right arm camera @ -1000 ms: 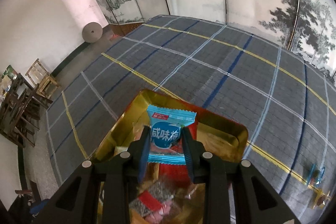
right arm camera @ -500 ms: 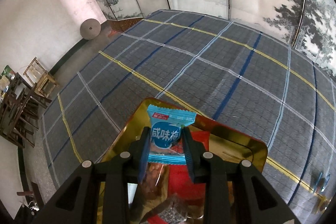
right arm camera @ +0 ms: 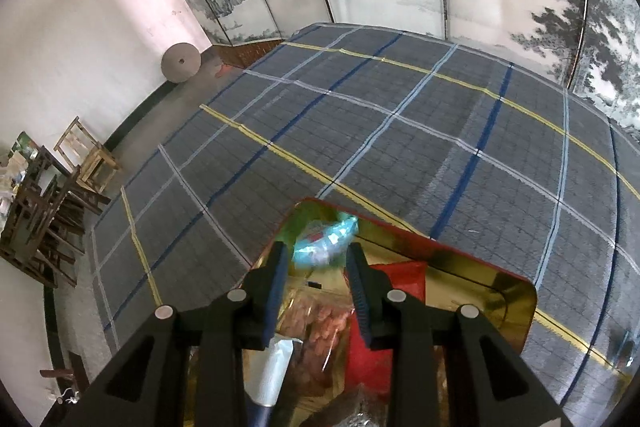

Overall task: Organize snacks
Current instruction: 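Move the left gripper to the blue round-candy packet and grasp it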

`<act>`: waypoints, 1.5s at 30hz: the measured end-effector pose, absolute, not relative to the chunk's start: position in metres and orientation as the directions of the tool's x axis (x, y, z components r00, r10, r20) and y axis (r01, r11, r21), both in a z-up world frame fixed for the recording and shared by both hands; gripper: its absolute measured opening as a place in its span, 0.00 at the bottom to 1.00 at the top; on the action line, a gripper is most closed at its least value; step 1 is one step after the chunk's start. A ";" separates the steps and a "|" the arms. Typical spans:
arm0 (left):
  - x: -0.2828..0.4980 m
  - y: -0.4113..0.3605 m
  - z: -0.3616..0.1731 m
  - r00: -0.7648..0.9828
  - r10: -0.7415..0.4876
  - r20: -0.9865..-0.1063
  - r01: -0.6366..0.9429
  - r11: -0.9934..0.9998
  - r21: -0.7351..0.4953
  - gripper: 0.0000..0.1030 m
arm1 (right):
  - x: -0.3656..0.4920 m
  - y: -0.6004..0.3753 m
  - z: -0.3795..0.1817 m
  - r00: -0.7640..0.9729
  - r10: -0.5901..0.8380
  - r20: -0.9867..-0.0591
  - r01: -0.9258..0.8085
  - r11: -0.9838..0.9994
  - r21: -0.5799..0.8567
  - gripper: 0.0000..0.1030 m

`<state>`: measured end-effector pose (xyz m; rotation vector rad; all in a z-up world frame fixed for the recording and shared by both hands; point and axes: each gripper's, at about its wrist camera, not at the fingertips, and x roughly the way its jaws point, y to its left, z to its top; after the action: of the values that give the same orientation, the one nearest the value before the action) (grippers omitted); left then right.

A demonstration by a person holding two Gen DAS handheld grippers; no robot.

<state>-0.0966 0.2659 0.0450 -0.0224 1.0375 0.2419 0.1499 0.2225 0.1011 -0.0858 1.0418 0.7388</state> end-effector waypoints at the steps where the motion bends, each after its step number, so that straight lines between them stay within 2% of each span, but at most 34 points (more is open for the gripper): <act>1: -0.096 0.266 0.044 0.483 0.189 -0.855 -0.209 0.973 0.096 0.79 | 0.150 0.222 0.101 0.289 0.518 -0.805 -0.590 0.759 0.277 0.30; 9: -0.097 0.264 0.044 0.479 0.191 -0.857 -0.210 0.973 0.099 0.79 | 0.141 0.210 0.115 0.304 0.587 -0.750 -0.584 0.737 0.340 0.30; 20: -0.106 0.246 0.057 0.499 0.216 -0.839 -0.195 0.972 0.134 0.79 | 0.073 0.153 0.136 0.352 0.680 -0.643 -0.613 0.687 0.391 0.34; 24: -0.108 0.237 0.065 0.513 0.224 -0.829 -0.181 0.972 0.151 0.80 | 0.045 0.111 0.134 0.399 0.665 -0.632 -0.604 0.708 0.364 0.42; 29: -0.110 0.218 0.075 0.534 0.228 -0.814 -0.150 0.973 0.174 0.81 | 0.021 0.043 0.116 0.458 0.594 -0.661 -0.542 0.776 0.322 0.43; 42: -0.108 0.157 0.088 0.581 0.245 -0.776 -0.046 0.962 0.270 0.86 | 0.018 -0.148 0.067 0.604 0.272 -0.749 -0.184 0.962 0.200 0.44; 45: -0.105 0.145 0.090 0.586 0.249 -0.771 -0.024 0.957 0.290 0.86 | 0.017 -0.174 0.064 0.620 0.219 -0.753 -0.139 0.976 0.170 0.47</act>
<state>-0.1051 0.1449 0.0895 0.2609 0.9334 0.1611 0.0169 -0.1737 0.0637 0.0985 0.8781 0.2061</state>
